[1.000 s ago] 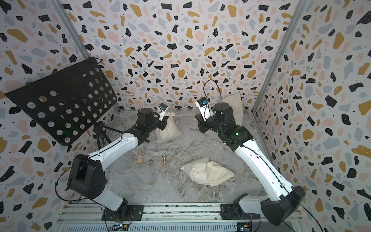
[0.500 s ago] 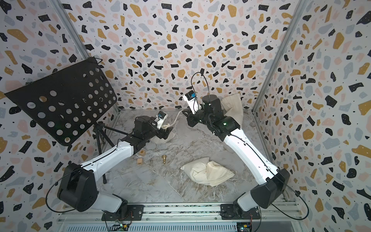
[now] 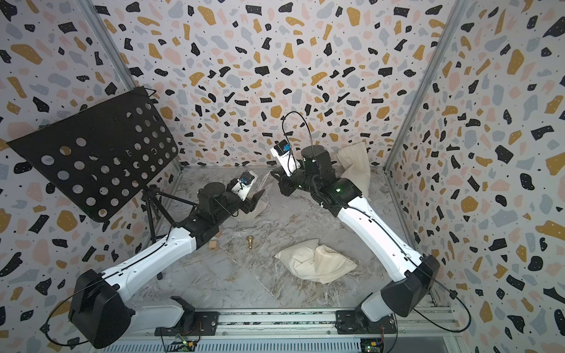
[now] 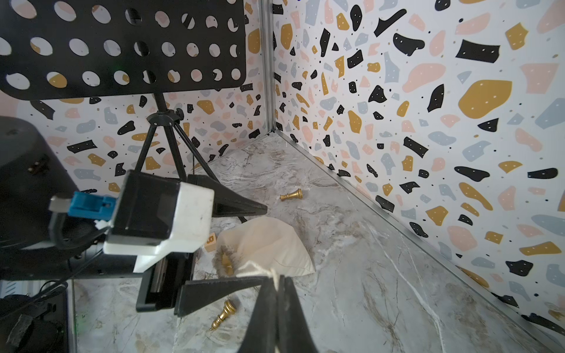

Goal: Close the soil bag
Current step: Frap the soil bag at the center of the board.

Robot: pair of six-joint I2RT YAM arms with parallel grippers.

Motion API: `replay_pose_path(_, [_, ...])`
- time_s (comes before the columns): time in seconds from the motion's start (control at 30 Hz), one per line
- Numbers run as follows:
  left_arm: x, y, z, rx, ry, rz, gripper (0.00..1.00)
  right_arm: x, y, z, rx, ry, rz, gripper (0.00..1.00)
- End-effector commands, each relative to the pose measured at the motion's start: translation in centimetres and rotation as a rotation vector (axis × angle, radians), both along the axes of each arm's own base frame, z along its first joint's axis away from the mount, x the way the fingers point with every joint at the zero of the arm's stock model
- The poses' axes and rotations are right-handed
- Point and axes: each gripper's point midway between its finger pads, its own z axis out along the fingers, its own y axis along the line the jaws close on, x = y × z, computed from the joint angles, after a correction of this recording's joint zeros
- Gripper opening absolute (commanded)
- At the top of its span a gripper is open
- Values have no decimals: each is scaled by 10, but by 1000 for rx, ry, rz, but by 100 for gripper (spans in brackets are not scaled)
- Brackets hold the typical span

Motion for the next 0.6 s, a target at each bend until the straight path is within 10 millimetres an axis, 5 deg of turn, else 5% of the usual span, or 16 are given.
replay_pose_path(0.0, [10,24,6,9,-28,182,50,-7,-14,31,14,-73,-42,0])
replay_pose_path(0.2, [13,73,-42,45,23,464,28,4,-40,35,-42,-121,-186,0])
replay_pose_path(0.37, [20,98,-95,114,124,616,28,7,-65,43,-65,-169,-284,0])
replay_pose_path(0.57, [33,130,-128,17,260,721,23,12,-110,48,-58,-177,-403,0])
